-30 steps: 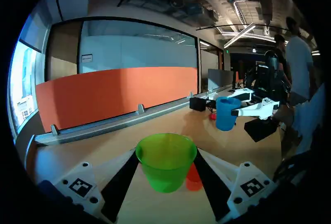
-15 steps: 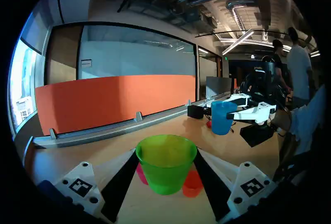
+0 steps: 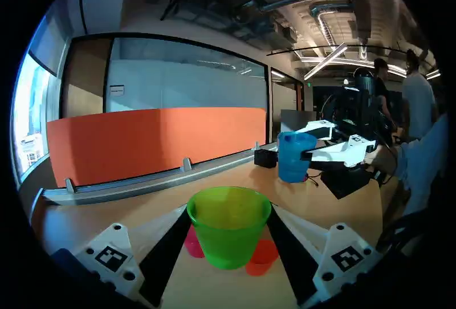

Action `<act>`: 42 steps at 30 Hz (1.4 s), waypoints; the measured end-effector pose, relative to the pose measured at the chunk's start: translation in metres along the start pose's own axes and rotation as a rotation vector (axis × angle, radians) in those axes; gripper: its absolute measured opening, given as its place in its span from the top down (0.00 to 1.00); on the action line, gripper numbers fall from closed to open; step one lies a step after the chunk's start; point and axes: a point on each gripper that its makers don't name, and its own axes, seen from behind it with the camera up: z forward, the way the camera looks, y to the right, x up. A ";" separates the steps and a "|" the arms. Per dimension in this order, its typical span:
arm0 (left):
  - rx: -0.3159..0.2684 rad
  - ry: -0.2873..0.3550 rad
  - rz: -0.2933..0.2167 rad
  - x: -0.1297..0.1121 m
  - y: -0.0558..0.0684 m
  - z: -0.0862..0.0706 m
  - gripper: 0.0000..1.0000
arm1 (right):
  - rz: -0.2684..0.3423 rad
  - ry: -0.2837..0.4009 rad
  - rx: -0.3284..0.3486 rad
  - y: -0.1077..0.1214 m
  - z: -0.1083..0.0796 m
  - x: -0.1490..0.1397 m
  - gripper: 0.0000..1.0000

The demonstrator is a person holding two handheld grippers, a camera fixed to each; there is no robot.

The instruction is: Pour water

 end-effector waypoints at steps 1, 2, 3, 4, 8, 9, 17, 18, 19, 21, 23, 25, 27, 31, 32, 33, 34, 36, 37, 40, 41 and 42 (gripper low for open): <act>-0.002 0.001 0.001 0.000 0.002 0.000 0.12 | -0.011 0.000 0.003 0.000 0.001 0.002 0.08; -0.004 0.001 0.002 -0.001 0.003 0.000 0.12 | -0.024 0.000 0.007 -0.001 0.003 0.003 0.08; -0.005 0.002 0.003 -0.001 0.005 0.001 0.11 | -0.035 0.002 0.009 -0.001 0.004 0.005 0.08; -0.006 0.003 0.003 0.000 0.006 0.001 0.11 | -0.047 0.004 0.011 -0.001 0.005 0.008 0.08; -0.014 0.008 0.003 0.000 0.012 0.001 0.11 | -0.097 0.012 0.022 -0.002 0.009 0.017 0.08; -0.016 0.009 0.003 0.000 0.013 0.002 0.11 | -0.108 0.014 0.024 -0.002 0.010 0.019 0.08; -0.035 0.012 0.010 0.002 0.023 0.005 0.11 | -0.210 0.024 0.034 0.000 0.017 0.035 0.08; -0.039 0.012 0.011 0.003 0.024 0.006 0.11 | -0.224 0.024 0.036 0.000 0.018 0.037 0.08; -0.042 0.011 0.012 0.003 0.025 0.007 0.11 | -0.237 0.024 0.038 0.000 0.019 0.039 0.08; -0.048 0.011 0.014 0.002 0.028 0.008 0.11 | -0.265 0.025 0.041 0.000 0.022 0.042 0.08; -0.054 0.010 0.017 0.002 0.031 0.009 0.11 | -0.293 0.024 0.044 0.000 0.024 0.046 0.08; -0.058 0.009 0.018 0.002 0.034 0.011 0.11 | -0.322 0.028 0.044 0.000 0.026 0.049 0.08; -0.064 0.009 0.019 0.002 0.036 0.013 0.11 | -0.353 0.030 0.042 0.001 0.029 0.053 0.08; -0.073 0.011 0.019 0.003 0.040 0.016 0.11 | -0.410 0.031 0.038 0.003 0.033 0.060 0.08; -0.076 0.011 0.019 0.003 0.041 0.017 0.11 | -0.425 0.032 0.037 0.003 0.034 0.063 0.08; -0.078 0.012 0.019 0.003 0.041 0.018 0.11 | -0.437 0.033 0.036 0.004 0.035 0.065 0.08; -0.081 0.012 0.020 0.004 0.042 0.018 0.12 | -0.449 0.034 0.036 0.004 0.036 0.067 0.08; -0.086 0.013 0.021 0.004 0.044 0.019 0.11 | -0.473 0.037 0.035 0.005 0.038 0.071 0.08; -0.087 0.014 0.021 0.005 0.045 0.019 0.11 | -0.484 0.038 0.035 0.005 0.039 0.074 0.08; -0.093 0.015 0.023 0.006 0.047 0.020 0.11 | -0.524 0.043 0.032 0.007 0.042 0.080 0.08; -0.095 0.015 0.023 0.006 0.047 0.021 0.11 | -0.540 0.045 0.031 0.007 0.043 0.083 0.08; -0.097 0.016 0.024 0.006 0.047 0.021 0.11 | -0.554 0.045 0.030 0.008 0.044 0.085 0.08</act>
